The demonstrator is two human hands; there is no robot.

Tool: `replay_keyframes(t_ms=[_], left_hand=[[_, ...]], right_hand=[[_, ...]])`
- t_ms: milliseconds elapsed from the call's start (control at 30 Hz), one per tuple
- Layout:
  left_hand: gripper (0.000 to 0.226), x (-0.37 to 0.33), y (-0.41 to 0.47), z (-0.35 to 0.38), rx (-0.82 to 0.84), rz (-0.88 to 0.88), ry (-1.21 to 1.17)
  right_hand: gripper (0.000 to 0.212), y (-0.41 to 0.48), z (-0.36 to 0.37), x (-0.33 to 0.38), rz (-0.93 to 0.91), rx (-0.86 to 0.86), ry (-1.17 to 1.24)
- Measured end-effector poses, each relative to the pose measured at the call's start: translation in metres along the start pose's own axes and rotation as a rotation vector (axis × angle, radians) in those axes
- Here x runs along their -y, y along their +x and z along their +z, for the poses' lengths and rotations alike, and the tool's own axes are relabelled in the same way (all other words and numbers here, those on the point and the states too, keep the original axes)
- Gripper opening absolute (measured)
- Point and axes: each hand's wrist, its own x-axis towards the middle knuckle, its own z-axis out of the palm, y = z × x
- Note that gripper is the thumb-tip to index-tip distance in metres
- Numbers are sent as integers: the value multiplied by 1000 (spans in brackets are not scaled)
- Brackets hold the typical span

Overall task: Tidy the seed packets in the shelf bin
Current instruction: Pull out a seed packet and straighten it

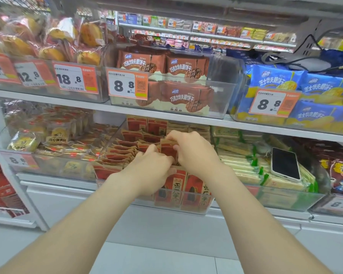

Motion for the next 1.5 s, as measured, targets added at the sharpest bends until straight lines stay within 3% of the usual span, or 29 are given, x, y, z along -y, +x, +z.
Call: replay_keyframes(t_ms=[100,233,300,433,467,533,633,733,833,1000,1167,1333,1500], left_hand=[[16,3,1,5,-24,1,-3],[14,11,-1,-1,-145,9,-223],[31,15,-3,-2,-227,-18,-270],[70,19,-5,3,-161,24,-57],[67,19,-4,5,-131,33,-1],[55,20,-3,6,-117,57,16],[45,22,-3,5,-143,90,-9],[45,24,-3,5,-151,88,-16],[44,22,-4,5,-159,92,-25],[52,24,-5,2,-184,78,-73],[45,26,-9,-5,-204,60,-170],[22,13,-19,-18,-296,-16,-297],[17,-8,-19,-21,-636,-58,-436]], right_hand=[[38,8,7,1,15,132,-53],[40,13,5,-2,110,398,64],[40,13,3,-2,148,381,116],[40,17,12,-8,275,15,238],[46,17,13,-8,279,18,177],[62,17,13,-7,285,185,55],[66,20,13,-7,305,322,93],[45,24,19,-8,317,198,48],[18,25,25,-7,347,179,28],[18,21,19,-11,276,50,-27],[13,3,-1,-15,144,-61,116],[13,-21,-20,-26,-18,-499,104],[16,-47,-46,-27,-73,-864,175]])
